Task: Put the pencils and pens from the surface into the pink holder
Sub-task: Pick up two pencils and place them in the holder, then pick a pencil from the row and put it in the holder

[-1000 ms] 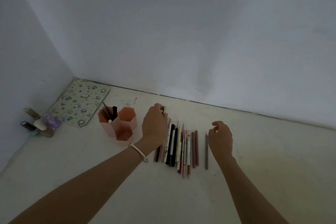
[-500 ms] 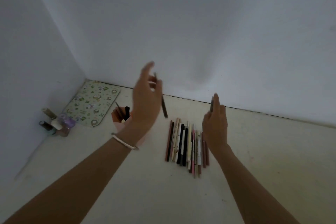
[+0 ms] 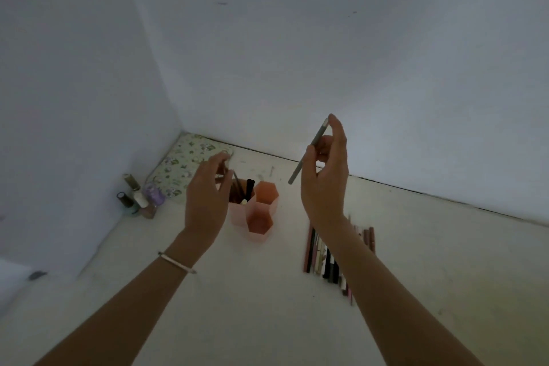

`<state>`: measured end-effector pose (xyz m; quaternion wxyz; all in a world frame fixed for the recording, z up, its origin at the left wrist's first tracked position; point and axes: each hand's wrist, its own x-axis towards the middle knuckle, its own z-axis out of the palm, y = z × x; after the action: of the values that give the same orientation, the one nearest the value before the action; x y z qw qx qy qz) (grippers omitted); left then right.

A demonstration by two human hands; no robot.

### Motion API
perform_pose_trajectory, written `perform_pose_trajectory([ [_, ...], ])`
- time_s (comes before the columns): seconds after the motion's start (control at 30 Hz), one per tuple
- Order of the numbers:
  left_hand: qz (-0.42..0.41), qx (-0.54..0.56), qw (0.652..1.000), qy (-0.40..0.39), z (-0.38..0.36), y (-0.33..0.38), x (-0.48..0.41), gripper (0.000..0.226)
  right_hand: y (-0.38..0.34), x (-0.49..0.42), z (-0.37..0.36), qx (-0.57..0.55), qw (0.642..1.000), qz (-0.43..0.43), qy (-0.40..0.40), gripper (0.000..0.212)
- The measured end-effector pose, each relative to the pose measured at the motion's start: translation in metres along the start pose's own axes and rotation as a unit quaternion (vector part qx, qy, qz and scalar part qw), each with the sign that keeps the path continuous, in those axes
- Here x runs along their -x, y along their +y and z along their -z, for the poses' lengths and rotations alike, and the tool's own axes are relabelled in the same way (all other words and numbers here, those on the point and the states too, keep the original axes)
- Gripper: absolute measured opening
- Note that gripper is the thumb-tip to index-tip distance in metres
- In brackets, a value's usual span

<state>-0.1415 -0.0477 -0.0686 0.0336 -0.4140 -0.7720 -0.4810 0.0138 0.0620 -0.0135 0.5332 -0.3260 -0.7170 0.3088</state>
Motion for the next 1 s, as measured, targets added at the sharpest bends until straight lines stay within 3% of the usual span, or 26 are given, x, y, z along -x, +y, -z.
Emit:
perform_pose_trajectory([
  [0.1,-0.022,-0.076,0.997,-0.025,0.0,-0.014,0.008,0.009,-0.005,0.01,-0.014,-0.013,1.0,-0.012,-0.017,0.05],
  [0.17,-0.003,-0.093,0.995,-0.026,0.006,-0.016,0.006,0.018,-0.009,0.016,-0.024,-0.022,0.999,-0.021,-0.03,0.05],
  [0.27,-0.003,-0.028,1.0,0.013,0.02,-0.009,-0.005,0.032,-0.011,0.024,-0.039,-0.019,0.997,-0.014,-0.068,0.049],
  [0.43,0.009,0.051,0.997,0.052,0.027,0.009,-0.018,0.028,0.002,0.045,-0.058,0.089,0.982,0.006,-0.166,0.043],
  [0.53,0.012,0.073,0.996,0.05,0.026,0.022,-0.023,0.024,0.013,0.057,-0.058,0.148,0.967,0.06,-0.198,0.025],
  [0.63,0.006,0.077,0.996,0.052,0.023,0.037,-0.023,0.022,0.019,0.062,-0.049,0.18,0.96,0.106,-0.188,0.017],
  [0.73,-0.015,0.105,0.994,0.034,0.009,0.063,-0.013,0.023,0.023,0.046,-0.028,0.163,0.981,0.057,-0.086,0.027],
  [0.8,-0.01,0.119,0.992,-0.029,-0.015,0.083,0.001,0.02,0.028,0.028,-0.005,0.149,0.989,0.016,-0.012,0.032],
  [0.87,0.028,0.106,0.982,-0.157,-0.052,0.097,0.018,0.017,0.036,0.014,0.022,0.149,0.988,-0.022,0.033,0.033],
  [0.93,0.066,0.024,0.96,-0.273,-0.092,0.096,0.035,0.017,0.044,0.008,0.046,0.156,0.985,-0.05,0.05,0.033],
  [1.0,0.097,-0.082,0.934,-0.333,-0.121,0.085,0.046,0.022,0.053,0.009,0.067,0.168,0.982,-0.072,0.053,0.034],
])
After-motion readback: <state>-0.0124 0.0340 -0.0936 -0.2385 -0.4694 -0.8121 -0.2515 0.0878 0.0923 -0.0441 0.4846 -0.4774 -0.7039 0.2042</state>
